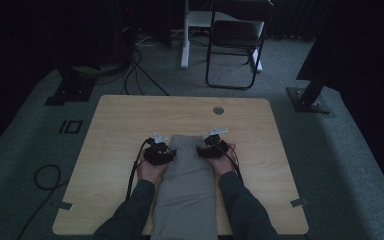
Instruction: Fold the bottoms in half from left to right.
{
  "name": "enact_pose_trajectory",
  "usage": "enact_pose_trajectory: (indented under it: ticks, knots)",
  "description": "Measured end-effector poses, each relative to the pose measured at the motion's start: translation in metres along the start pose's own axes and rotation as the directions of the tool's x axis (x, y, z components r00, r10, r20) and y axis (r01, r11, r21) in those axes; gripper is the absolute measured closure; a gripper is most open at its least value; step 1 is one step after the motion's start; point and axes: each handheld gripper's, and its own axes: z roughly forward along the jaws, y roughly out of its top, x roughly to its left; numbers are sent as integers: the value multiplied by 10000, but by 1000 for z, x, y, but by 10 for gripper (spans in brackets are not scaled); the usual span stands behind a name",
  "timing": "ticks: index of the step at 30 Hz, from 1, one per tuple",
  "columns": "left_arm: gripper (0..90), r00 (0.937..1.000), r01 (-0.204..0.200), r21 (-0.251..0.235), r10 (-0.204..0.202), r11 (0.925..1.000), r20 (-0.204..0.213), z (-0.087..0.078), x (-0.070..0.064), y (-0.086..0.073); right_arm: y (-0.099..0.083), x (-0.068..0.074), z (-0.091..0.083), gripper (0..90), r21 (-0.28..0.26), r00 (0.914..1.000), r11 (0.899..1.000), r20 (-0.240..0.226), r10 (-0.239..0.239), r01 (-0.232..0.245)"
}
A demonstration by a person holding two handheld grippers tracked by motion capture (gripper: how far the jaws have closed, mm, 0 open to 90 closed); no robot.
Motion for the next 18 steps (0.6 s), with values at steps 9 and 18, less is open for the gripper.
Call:
enact_pose_trajectory:
  ticks: [9,18]
  knots:
    - [520,9998,127,201,-124,9997,-147,7,2,1,-3,-3,4,371,82,10000,10000,-45,7,-7]
    - [472,9997,84,234,-79,9997,-237,12,3,6,1,-6,6,402,110,9999,9999,-107,113,-112]
